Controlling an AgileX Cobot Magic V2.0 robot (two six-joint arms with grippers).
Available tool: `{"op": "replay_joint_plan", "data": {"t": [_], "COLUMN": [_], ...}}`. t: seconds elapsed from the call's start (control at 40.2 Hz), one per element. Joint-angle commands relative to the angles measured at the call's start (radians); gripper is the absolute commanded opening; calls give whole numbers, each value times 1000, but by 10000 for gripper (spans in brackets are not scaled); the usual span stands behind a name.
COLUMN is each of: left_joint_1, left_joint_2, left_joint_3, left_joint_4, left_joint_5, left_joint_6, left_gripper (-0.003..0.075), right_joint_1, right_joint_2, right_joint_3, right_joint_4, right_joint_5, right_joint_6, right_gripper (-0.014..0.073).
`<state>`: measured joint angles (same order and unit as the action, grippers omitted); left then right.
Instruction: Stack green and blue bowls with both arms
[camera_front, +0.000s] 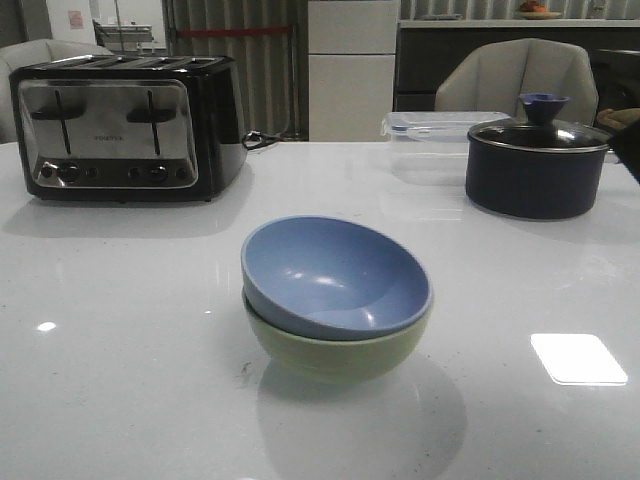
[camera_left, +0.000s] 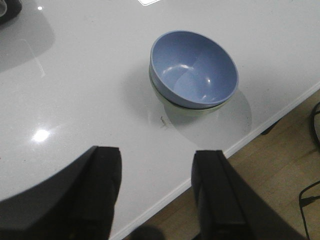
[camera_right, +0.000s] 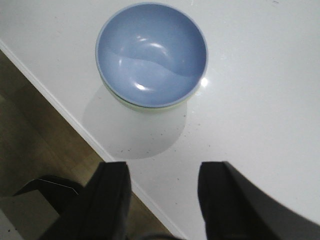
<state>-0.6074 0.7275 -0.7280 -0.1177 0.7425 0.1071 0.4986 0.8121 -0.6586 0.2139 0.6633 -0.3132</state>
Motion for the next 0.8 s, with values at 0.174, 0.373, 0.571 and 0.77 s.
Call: {"op": "replay_joint_plan", "data": {"t": [0.174,0.373,0.571,0.77], "left_joint_1": [-7,-7,-7,-7], "left_joint_2": [-62,-62,-62,-62], "left_joint_3": [-10,-10,-10,-10], "left_joint_4": [144,147,147,147], "left_joint_5": [-18,-14,-17,-24], "left_joint_6": [-125,-125,-123,-123], "left_gripper": [403,403,311,120], "right_joint_1": [-58,-58,-57,-57], "right_joint_2": [-14,-55,-59,-59], "right_joint_3": [-20,10,16,16], "right_joint_4": [-12,-9,-14,-14], "right_joint_5": [-7,-27,-30,-30], "right_joint_6": [51,42,27,27], "right_gripper": [436,434,305,113]}}
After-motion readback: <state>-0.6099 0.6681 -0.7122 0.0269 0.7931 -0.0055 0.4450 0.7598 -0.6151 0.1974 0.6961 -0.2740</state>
